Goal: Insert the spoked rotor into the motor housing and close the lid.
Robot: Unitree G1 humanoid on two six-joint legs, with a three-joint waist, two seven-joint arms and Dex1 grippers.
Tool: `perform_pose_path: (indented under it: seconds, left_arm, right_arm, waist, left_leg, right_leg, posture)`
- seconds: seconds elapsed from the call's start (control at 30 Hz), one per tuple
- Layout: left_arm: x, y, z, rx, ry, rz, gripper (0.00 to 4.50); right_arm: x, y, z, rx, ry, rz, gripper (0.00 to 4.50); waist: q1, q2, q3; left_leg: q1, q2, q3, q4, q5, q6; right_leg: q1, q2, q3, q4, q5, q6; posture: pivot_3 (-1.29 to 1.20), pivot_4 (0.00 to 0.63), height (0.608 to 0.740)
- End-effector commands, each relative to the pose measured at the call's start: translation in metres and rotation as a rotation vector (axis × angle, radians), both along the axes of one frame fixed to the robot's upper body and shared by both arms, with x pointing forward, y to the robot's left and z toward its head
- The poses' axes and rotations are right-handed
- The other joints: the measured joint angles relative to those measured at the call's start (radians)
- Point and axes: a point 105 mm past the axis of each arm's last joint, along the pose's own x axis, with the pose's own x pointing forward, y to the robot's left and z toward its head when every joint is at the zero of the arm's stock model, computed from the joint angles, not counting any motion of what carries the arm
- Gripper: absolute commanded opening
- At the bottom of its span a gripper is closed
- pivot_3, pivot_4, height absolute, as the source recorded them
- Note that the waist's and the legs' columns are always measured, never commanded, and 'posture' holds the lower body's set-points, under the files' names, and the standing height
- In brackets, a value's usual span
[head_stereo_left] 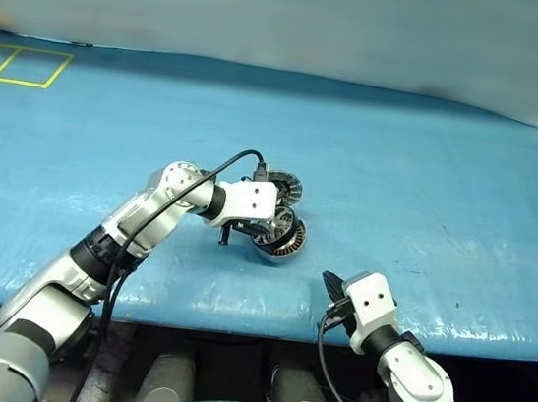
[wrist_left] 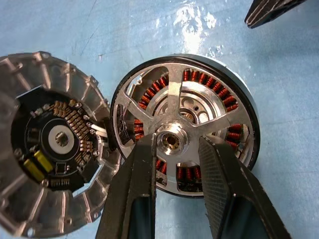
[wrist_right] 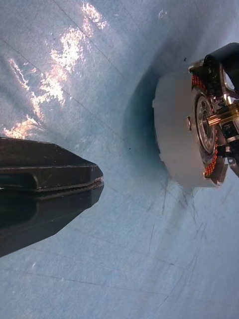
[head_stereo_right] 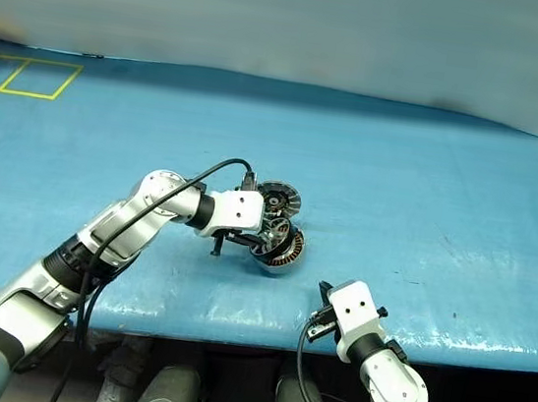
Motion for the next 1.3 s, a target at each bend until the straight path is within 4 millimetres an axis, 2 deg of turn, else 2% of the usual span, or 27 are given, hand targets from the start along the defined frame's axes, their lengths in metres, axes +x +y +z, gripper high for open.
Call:
perform_pose_path:
  seconds: [0.03, 0.1, 0.17, 0.23, 0.27, 0.4, 0.53, 0.67, 0.83, 1.0, 1.1, 1.3]
  left_arm:
    - [0.002, 0.001, 0.002, 0.016, -0.033, -0.004, 0.91]
    - [0.0, -0.002, 0.005, 0.003, -0.047, -0.023, 0.91]
    - [0.004, -0.003, 0.009, -0.021, -0.065, 0.004, 1.62]
    - [0.007, -0.004, 0.011, -0.034, -0.067, 0.026, 2.06]
    - [0.007, -0.005, 0.013, -0.039, -0.072, 0.029, 2.42]
    - [0.002, -0.012, 0.029, -0.132, -0.06, 0.004, 2.42]
    - [-0.01, -0.013, 0.038, -0.195, -0.012, -0.049, 2.42]
    - [-0.014, -0.008, 0.044, -0.245, 0.008, -0.06, 2.42]
    - [-0.018, 0.004, 0.047, -0.343, 0.005, -0.033, 2.42]
    - [-0.017, 0.023, 0.025, -0.445, 0.041, 0.082, 2.42]
    - [-0.025, 0.035, 0.008, -0.523, 0.101, 0.16, 2.42]
    - [-0.033, 0.049, -0.007, -0.606, 0.146, 0.283, 2.42]
  right_arm:
    - [0.001, 0.002, 0.007, 0.007, -0.037, 0.009, 0.0]
    - [0.001, 0.002, 0.007, 0.005, -0.037, 0.008, 0.0]
    - [0.001, 0.002, 0.007, 0.003, -0.036, 0.007, 0.0]
    - [0.001, 0.002, 0.007, 0.003, -0.035, 0.006, 0.0]
    - [0.001, 0.002, 0.007, 0.002, -0.035, 0.006, 0.0]
    - [0.001, 0.001, 0.006, 0.0, -0.032, 0.002, 0.0]
    - [0.001, 0.001, 0.005, 0.001, -0.031, 0.001, 0.0]
    - [0.002, 0.003, 0.008, 0.021, -0.041, 0.006, 0.0]
    - [0.006, 0.012, 0.025, 0.048, -0.098, 0.055, 0.0]
    - [0.019, 0.026, 0.044, 0.074, -0.169, 0.129, 0.0]
    - [0.035, 0.041, 0.044, 0.074, -0.18, 0.191, 0.0]
    - [0.058, 0.07, 0.045, 0.071, -0.189, 0.294, 0.0]
  waist:
    - [0.0, 0.0, 0.0]
    - [0.0, 0.0, 0.0]
    - [0.0, 0.0, 0.0]
    - [0.001, 0.0, 0.0]
    - [0.001, 0.0, 0.0]
    - [0.001, 0.0, 0.0]
    - [0.001, 0.0, 0.0]
    - [0.0, 0.0, 0.0]
    - [0.0, 0.0, 0.0]
    - [-0.001, 0.0, 0.0]
    - [-0.004, 0.0, 0.0]
    - [0.001, 0.0, 0.001]
  left_leg:
    - [0.0, 0.0, 0.0, 0.0, 0.0, 0.0]
    - [0.0, 0.0, 0.0, 0.0, 0.0, 0.0]
    - [0.0, 0.0, 0.0, 0.0, 0.0, 0.0]
    - [0.0, 0.0, 0.0, 0.0, 0.0, 0.0]
    - [0.0, 0.0, 0.0, 0.0, 0.0, 0.0]
    - [0.0, 0.0, 0.0, 0.0, 0.0, 0.0]
    - [-0.001, 0.0, 0.0, -0.001, 0.0, 0.0]
    - [0.0, 0.0, 0.0, -0.001, 0.0, 0.0]
    - [0.0, 0.0, 0.0, -0.001, 0.0, 0.0]
    - [0.001, 0.001, 0.0, -0.001, 0.0, 0.0]
    - [0.001, 0.001, 0.001, -0.001, 0.0, 0.0]
    - [0.001, 0.001, 0.001, -0.001, 0.0, 0.0]
  right_leg:
    - [0.0, 0.0, 0.0, 0.0, 0.0, 0.0]
    - [0.0, 0.0, 0.0, 0.0, 0.0, 0.0]
    - [0.0, 0.0, 0.0, 0.0, 0.0, 0.0]
    - [0.0, 0.0, 0.0, 0.0, 0.0, 0.0]
    - [0.0, 0.0, 0.0, 0.0, 0.0, 0.0]
    - [0.0, 0.0, 0.0, 0.0, 0.0, 0.0]
    - [-0.001, 0.0, 0.0, 0.0, 0.0, 0.0]
    - [-0.001, 0.0, 0.0, 0.0, 0.0, 0.001]
    - [-0.001, 0.0, 0.0, 0.0, 0.0, 0.001]
    - [0.0, 0.0, 0.0, 0.0, 0.0, 0.001]
    - [0.0, 0.0, 0.0, -0.001, 0.0, 0.001]
    - [0.0, 0.0, 0.0, 0.0, 0.001, 0.001]
  posture:
    - [0.0, 0.15, 0.74]
    - [0.0, 0.15, 0.74]
    - [0.0, 0.15, 0.74]
    - [0.0, 0.15, 0.74]
    - [0.0, 0.15, 0.74]
    - [0.0, 0.15, 0.74]
    - [0.0, 0.15, 0.74]
    - [0.0, 0.15, 0.74]
    - [0.0, 0.15, 0.74]
    - [0.0, 0.15, 0.74]
    - [0.0, 0.15, 0.74]
    - [0.0, 0.15, 0.74]
